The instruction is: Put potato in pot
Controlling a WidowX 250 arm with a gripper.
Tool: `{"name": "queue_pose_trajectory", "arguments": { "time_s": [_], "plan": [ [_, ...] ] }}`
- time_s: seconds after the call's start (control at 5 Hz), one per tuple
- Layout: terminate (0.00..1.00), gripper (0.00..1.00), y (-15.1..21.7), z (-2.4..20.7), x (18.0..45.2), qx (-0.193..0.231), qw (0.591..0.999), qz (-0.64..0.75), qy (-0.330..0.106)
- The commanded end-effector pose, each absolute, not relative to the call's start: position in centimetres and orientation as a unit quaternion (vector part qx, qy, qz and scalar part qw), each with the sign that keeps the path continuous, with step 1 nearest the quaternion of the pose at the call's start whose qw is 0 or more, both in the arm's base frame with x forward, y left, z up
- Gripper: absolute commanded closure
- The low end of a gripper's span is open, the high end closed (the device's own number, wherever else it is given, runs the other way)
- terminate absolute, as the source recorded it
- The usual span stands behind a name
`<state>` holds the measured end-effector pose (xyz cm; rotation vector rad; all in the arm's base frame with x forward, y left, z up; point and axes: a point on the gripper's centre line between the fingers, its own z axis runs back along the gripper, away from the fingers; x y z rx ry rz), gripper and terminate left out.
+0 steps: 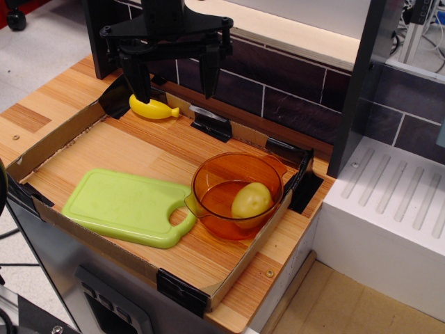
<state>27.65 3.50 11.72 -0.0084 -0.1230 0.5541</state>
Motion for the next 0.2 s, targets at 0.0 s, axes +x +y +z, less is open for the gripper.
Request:
{"name": "queue_pose_trajectory", "arguments": {
  "time_s": [0.0],
  "plan": [
    [1.00, 0.00, 3.43, 13.08, 27.60, -0.008, 0.959, 0.270, -0.089]
  ]
}}
